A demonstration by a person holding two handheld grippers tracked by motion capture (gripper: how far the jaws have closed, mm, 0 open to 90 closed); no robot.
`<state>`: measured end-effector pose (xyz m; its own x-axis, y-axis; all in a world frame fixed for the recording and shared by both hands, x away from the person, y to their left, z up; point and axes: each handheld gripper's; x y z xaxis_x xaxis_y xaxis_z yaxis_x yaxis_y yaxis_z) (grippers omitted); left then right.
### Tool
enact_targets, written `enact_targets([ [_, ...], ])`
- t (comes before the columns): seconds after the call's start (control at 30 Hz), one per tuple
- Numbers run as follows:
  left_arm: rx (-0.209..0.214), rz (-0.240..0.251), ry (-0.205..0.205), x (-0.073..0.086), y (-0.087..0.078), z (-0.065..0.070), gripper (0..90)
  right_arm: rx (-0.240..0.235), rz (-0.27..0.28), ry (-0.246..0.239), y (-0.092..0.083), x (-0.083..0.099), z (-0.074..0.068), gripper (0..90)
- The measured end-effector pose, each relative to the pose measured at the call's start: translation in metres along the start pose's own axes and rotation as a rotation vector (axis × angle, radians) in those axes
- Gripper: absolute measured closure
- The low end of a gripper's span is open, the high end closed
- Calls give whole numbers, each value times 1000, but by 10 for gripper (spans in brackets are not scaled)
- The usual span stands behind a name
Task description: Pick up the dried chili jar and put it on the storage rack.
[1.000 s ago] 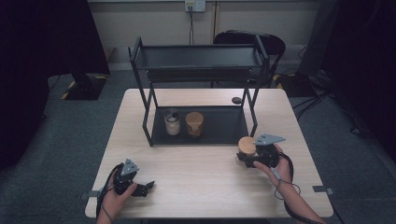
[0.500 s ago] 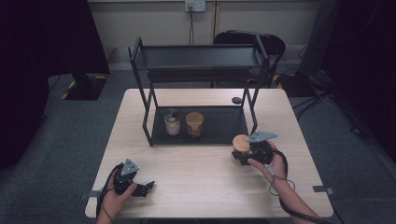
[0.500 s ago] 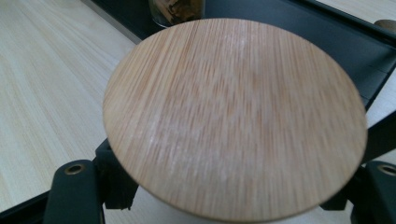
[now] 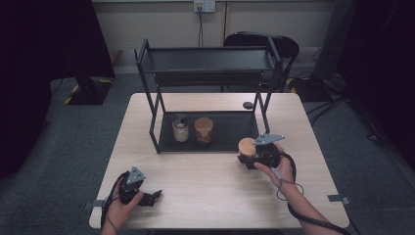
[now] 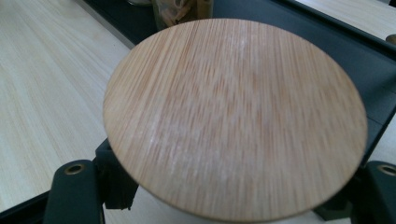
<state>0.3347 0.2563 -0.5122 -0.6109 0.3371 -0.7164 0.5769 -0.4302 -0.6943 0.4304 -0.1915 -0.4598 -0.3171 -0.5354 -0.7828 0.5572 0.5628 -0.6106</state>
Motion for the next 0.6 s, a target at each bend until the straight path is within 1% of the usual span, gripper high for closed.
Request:
enact_targets([
  [0.33,1,0,1,0,0,0,1,0,-3,-15,6,-12,2,255],
  [0.47,2,-1,2,0,0,0,1,-3,1,-10,10,-16,3,255],
  [0.6,2,-1,3,0,0,0,1,-9,-2,-17,16,-22,4,255],
])
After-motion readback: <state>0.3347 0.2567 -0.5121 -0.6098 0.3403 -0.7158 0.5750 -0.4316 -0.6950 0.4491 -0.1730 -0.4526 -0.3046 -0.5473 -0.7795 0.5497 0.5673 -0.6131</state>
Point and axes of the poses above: each handheld gripper's, and its own axes: y roughly forward along the jaws, x roughly out of its underside, z roughly to its right, and after that the axes turned 6 degrees about -y, right-handed
